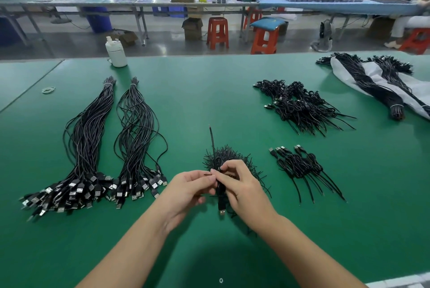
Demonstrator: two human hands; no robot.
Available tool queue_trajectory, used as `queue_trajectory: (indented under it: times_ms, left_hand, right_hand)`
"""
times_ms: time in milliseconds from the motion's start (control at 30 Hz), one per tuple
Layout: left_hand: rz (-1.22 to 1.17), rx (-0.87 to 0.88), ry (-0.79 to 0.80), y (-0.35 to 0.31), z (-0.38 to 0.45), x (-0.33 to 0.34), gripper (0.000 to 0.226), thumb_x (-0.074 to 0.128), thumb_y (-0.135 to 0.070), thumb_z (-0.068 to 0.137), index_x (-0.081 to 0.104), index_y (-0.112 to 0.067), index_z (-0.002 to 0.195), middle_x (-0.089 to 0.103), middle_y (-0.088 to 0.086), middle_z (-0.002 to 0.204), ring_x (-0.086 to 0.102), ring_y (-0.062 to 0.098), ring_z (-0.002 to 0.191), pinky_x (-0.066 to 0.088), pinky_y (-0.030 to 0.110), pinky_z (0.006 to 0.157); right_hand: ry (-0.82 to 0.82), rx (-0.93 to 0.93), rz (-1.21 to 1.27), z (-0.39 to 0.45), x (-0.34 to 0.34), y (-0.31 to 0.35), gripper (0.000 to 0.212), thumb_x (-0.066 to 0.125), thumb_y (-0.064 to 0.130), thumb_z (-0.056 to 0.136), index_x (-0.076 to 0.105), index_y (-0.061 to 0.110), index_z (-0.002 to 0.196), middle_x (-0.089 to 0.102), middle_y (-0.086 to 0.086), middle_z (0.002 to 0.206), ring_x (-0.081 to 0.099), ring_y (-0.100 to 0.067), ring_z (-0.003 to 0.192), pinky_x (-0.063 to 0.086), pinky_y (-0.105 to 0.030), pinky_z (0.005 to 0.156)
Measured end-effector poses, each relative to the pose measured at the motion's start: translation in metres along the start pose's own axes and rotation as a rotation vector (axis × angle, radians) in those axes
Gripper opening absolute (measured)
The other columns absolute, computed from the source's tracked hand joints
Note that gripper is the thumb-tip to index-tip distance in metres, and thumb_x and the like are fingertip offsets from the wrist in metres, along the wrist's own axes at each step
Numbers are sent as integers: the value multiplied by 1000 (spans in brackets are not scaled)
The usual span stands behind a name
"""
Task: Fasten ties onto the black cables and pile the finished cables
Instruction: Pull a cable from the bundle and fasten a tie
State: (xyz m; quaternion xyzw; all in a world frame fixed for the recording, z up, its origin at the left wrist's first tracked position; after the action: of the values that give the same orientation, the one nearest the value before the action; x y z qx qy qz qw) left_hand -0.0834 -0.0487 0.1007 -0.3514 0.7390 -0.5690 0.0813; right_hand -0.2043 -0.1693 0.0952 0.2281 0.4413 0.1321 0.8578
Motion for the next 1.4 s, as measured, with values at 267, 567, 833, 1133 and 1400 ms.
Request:
queue_trajectory:
  times_ms: [267,567,833,1133,1400]
  left_hand:
    - [-31,-28,-59,4,2,1,12,66,5,85,71,0,94,66,7,71,61,12,62,41,19,49]
    - [-81,-32,-98,2,3,3,9,63,1,89,70,-5,86,72,9,76,67,13,64,50,21,52]
    - [21,1,-70,-5,-4,2,7,65,0,88,68,-5,85,72,11,82,68,18,69,53,24,57]
    - [89,-25,-111,-10,-8,4,9,69,0,87,68,-5,79,73,12,76,71,15,69,52,20,54]
    - [49,-93,-116,-12,-9,5,7,70,-3,87,70,-7,81,72,9,75,69,12,68,46,19,49]
  right_hand:
    - [3,-24,-30,-2,-2,4,52,62,-16,80,68,7,126,56,-13,119,56,-20,110,49,-28,98]
    - [-64,-6,79,-2,0,6,44,53,-15,84,70,5,120,55,-8,120,56,-9,112,42,-19,104]
    - [98,513,721,12,-6,5,28,61,3,96,68,26,109,74,11,106,67,1,99,48,-11,86]
    - [163,470,584,15,-11,1,17,71,5,89,71,8,106,72,0,98,66,-2,87,51,-18,85]
    - [154,465,633,11,-7,3,14,67,6,93,69,16,101,68,13,78,59,9,66,43,-6,70]
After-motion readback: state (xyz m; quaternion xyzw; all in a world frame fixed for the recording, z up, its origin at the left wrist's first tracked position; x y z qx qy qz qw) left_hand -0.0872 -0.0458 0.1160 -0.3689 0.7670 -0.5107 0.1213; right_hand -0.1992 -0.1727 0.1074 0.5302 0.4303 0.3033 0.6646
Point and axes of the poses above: each hand's wrist, its own z-axis towards the middle knuckle, its own x-axis out of the palm, y = z × x, the point moved 1 cm from there along z, towards the middle knuckle
